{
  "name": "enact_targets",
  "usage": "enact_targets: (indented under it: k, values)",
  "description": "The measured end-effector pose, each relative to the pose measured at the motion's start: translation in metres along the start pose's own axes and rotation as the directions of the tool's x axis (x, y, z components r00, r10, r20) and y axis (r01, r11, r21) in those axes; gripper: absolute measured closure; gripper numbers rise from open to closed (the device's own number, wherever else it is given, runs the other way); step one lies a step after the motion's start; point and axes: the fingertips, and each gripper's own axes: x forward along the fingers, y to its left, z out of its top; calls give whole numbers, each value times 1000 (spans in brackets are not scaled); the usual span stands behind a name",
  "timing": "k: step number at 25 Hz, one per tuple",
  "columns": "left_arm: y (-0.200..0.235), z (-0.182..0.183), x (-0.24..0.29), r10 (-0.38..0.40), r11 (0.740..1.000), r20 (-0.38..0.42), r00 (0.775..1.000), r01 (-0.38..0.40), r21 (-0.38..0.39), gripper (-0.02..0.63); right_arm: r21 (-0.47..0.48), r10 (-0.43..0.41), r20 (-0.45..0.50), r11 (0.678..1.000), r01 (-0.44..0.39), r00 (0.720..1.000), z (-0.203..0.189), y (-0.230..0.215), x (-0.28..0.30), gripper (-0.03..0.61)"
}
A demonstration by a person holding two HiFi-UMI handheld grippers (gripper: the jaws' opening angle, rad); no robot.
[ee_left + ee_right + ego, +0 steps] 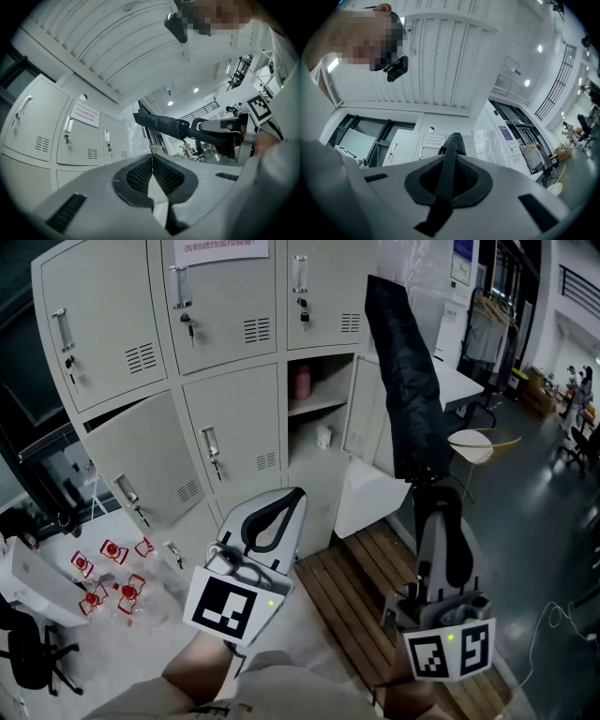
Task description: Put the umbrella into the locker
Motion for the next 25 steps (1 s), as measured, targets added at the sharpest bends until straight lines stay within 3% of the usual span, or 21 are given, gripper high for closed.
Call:
enact_targets:
  k: [8, 25]
  values:
    - [-4, -33, 18, -10, 1000, -60, 998, 10, 9, 604, 22, -20, -69, 1000, 21, 997, -28, -17, 2, 566]
    - [26, -123, 93, -73, 995, -160, 984, 61, -79, 604, 53, -25, -291, 998, 42, 957, -145, -58, 57, 565]
